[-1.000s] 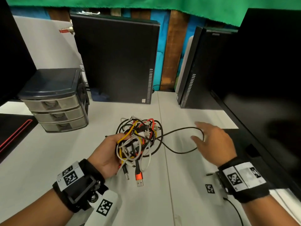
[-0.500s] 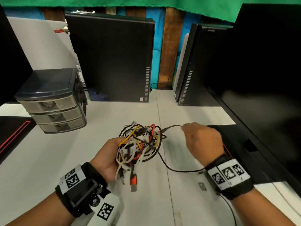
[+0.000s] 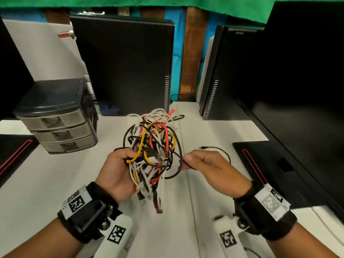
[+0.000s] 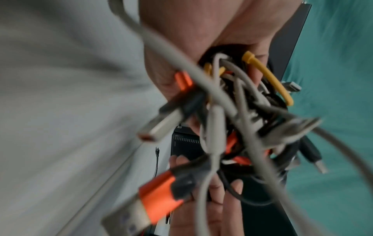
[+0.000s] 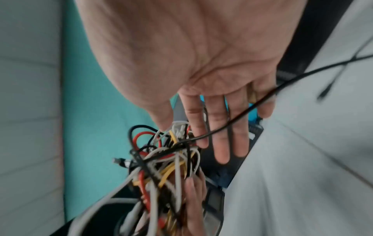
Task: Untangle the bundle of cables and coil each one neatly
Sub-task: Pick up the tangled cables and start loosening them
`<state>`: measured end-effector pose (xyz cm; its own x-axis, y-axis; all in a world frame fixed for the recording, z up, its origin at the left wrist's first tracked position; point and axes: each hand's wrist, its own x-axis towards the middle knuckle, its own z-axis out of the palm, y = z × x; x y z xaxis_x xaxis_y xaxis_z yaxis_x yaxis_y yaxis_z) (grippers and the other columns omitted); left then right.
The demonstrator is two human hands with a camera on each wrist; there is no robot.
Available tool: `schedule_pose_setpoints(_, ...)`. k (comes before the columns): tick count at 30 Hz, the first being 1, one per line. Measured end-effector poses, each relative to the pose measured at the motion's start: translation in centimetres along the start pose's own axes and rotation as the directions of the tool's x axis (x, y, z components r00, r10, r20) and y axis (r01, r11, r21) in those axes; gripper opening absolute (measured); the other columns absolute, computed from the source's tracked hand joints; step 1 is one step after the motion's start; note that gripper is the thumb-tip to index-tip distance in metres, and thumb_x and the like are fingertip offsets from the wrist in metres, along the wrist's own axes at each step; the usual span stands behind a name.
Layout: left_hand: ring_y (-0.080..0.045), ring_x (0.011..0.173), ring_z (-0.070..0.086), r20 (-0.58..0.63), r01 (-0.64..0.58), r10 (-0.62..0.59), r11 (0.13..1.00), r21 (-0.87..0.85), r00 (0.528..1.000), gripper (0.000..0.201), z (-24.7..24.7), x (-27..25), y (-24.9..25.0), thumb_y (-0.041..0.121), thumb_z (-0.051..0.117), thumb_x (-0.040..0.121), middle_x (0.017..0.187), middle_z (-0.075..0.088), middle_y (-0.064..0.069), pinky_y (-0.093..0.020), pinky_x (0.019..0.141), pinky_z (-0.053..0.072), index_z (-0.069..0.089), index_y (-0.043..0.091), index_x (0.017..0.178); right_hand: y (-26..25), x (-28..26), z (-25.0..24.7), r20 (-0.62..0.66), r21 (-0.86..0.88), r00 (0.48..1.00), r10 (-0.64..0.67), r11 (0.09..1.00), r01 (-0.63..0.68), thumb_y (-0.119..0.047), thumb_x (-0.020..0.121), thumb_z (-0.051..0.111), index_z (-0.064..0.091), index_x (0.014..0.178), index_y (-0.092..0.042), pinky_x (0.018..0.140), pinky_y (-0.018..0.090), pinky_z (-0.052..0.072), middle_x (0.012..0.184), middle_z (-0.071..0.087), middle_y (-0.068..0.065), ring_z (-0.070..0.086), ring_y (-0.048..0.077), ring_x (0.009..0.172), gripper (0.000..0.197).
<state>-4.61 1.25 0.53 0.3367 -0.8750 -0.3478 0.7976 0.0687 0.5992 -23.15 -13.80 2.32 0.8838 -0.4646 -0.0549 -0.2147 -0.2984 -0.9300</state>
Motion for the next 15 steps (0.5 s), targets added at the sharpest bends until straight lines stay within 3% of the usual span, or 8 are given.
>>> schedule_pose_setpoints(1, -0.033, 0.077, 0.073, 0.015, -0.015, 0.015, 1.0, 0.007, 1.0, 0.036, 0.0, -0.1, 0.3, 0.01, 0.045, 0.078, 0.093, 0.074, -0.02, -0.043, 0.069, 0.062, 0.075, 0.0, 0.096, 0.1, -0.1, 0.2, 0.043, 0.064, 0.999, -0.001, 0.998, -0.002, -0.036, 0.093, 0.058, 0.072, 0.1, -0.011, 0.099, 0.032, 0.05, 0.092, 0.077, 0.004, 0.072, 0.015, 0.095, 0.03)
schedule_pose_setpoints(3, -0.035, 0.09, 0.072, 0.047, -0.044, 0.041, 0.997, 0.07, 0.998, 0.039, -0.2, -0.3, 0.9, 0.012, 0.066, 0.068, 0.106, 0.072, -0.021, -0.049, 0.079, 0.06, 0.075, 0.001, 0.105, 0.4, -0.1, -0.2, 0.004, 0.087, 1.0, -0.016, 0.996, 0.016, -0.018, 0.097, 0.061, 0.072, 0.096, -0.009, 0.092, 0.031, 0.053, 0.078, 0.074, 0.008, 0.071, 0.02, 0.079, 0.015)
schedule_pose_setpoints(6, -0.037, 0.098, 0.07, 0.082, -0.041, 0.028, 0.986, 0.159, 0.996, 0.073, -0.6, -0.6, 1.4, 0.016, 0.092, 0.044, 0.113, 0.071, -0.023, -0.053, 0.089, 0.057, 0.073, 0.0, 0.113, 1.1, 0.2, -1.3, -0.113, 0.078, 0.993, -0.028, 0.996, 0.037, -0.005, 0.096, 0.061, 0.076, 0.086, -0.013, 0.072, 0.026, 0.049, 0.065, 0.067, 0.004, 0.059, 0.012, 0.063, 0.02)
schedule_pose_setpoints(8, -0.036, 0.096, 0.071, 0.091, -0.041, 0.024, 0.98, 0.194, 0.996, 0.075, -0.5, -0.6, 1.2, 0.018, 0.095, 0.041, 0.111, 0.071, -0.023, -0.05, 0.086, 0.058, 0.073, -0.001, 0.111, 1.1, 0.2, -1.3, -0.144, 0.076, 0.988, -0.047, 0.995, 0.058, -0.004, 0.096, 0.061, 0.077, 0.083, -0.015, 0.068, 0.018, 0.044, 0.063, 0.064, 0.0, 0.056, 0.005, 0.061, 0.023)
schedule_pose_setpoints(11, -0.036, 0.095, 0.072, 0.087, -0.04, 0.022, 0.979, 0.202, 0.996, 0.075, -0.1, -0.8, 0.6, 0.017, 0.096, 0.042, 0.111, 0.072, -0.024, -0.046, 0.081, 0.059, 0.073, -0.003, 0.111, 1.0, 0.3, -0.2, -0.152, 0.118, 0.986, -0.071, 0.989, 0.09, 0.001, 0.095, 0.059, 0.073, 0.081, -0.004, 0.064, 0.011, 0.042, 0.064, 0.064, -0.001, 0.056, -0.001, 0.06, 0.021)
schedule_pose_setpoints(15, -0.036, 0.094, 0.073, 0.094, 0.001, -0.021, 0.977, 0.214, 0.995, 0.077, 0.9, -1.3, -0.5, 0.014, 0.096, 0.041, 0.113, 0.07, -0.026, -0.044, 0.076, 0.06, 0.072, -0.006, 0.112, 1.7, 0.9, 1.0, -0.187, 0.187, 0.978, -0.096, 0.973, 0.132, 0.015, 0.087, 0.058, 0.068, 0.07, -0.003, 0.066, 0.02, 0.042, 0.063, 0.063, -0.002, 0.053, 0.007, 0.062, 0.026)
